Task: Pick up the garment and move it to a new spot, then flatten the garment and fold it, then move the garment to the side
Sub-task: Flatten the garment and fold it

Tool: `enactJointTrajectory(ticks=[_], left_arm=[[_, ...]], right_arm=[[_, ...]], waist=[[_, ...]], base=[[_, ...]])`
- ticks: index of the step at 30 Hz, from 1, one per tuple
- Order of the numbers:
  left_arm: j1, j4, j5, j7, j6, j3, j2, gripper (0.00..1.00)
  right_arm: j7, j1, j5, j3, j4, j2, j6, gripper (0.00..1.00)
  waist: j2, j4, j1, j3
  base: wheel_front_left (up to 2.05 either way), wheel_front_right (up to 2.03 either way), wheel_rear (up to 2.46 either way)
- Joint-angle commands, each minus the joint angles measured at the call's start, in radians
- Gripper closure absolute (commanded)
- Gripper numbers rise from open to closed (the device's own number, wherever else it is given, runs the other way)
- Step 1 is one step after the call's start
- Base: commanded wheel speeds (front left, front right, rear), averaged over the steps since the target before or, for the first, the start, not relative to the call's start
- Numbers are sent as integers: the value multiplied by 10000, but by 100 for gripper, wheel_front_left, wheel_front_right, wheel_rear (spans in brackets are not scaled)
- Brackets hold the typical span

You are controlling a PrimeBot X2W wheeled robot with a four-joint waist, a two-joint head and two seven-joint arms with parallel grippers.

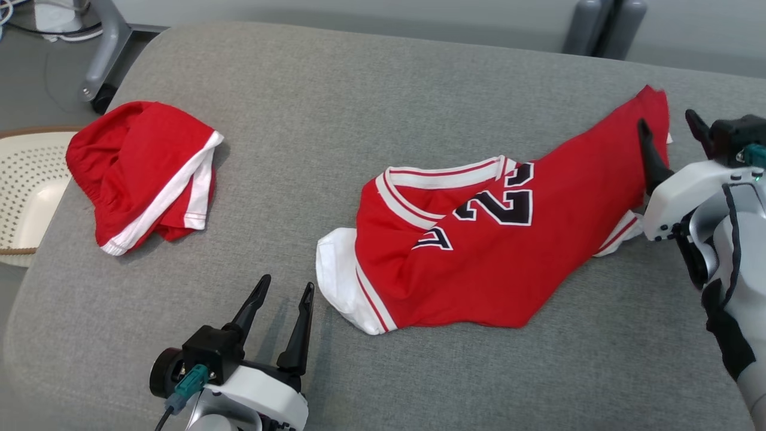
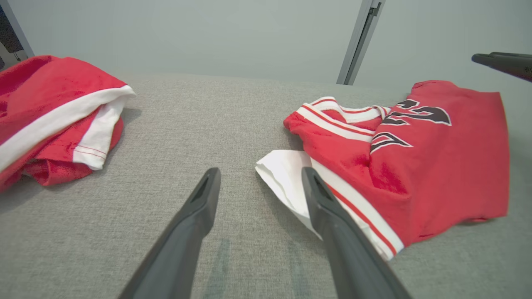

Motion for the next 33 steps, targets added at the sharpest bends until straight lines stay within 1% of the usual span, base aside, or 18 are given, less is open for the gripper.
enactJointTrajectory(ticks=[1,7,9,12,15,18,19,24,29,30,31,32,33], left_arm=[[-57,18,-48,-2,8,0,29,0],[153,343,-267,-2,-93,-2,30,0],[196,521,-440,-2,-41,88,35,0],[230,1007,-617,-4,201,202,36,0],[219,1400,-782,-2,692,524,39,0],[267,1702,-827,-4,1035,859,39,0],[305,1887,-913,-2,1083,934,38,0],[-38,2563,-1245,-2,899,1292,36,0],[-686,4065,-1543,36,676,1413,27,0],[-859,4214,-1461,33,656,1467,22,53],[-959,4301,-1462,30,645,1566,24,96],[-1053,4302,-1443,19,617,1679,35,100],[-1160,4172,-1378,-1,586,1831,33,100]], right_arm=[[-101,330,105,-96,-254,3,-3,0],[-86,2105,413,-42,-1815,377,-3,0],[-88,2662,562,-60,-2276,478,-3,0],[-87,3486,712,-165,-2846,621,-3,0],[-89,4104,775,-285,-3292,713,-3,0],[-88,4632,834,-494,-3643,831,-3,0],[-90,4798,873,-546,-3727,884,-3,0],[-89,5325,869,-766,-4057,1092,-3,0],[-89,5513,833,-712,-4159,1185,-3,0],[-89,5543,847,-716,-4180,1190,-3,0],[-89,5569,872,-713,-4190,1199,-3,0],[-89,5586,917,-722,-4190,1212,-3,0],[-89,5599,934,-719,-4199,1205,-3,0]], waist=[[0,-298,0,-193],[0,-1244,0,-584],[0,-1584,0,-685],[0,-2002,0,-813],[0,-2317,0,-872],[0,-2563,0,-966],[0,-2638,0,-993],[0,-2987,0,-1015],[0,-3260,0,-911],[0,-3284,0,-902],[0,-3298,0,-892],[0,-3302,0,-888],[0,-3291,0,-895]], base=[[0,0,0],[0,0,0],[0,0,0],[0,0,0],[0,0,0],[0,0,0],[0,0,0],[0,0,0],[0,0,0],[0,0,0],[0,0,0],[0,0,0],[0,0,0]])
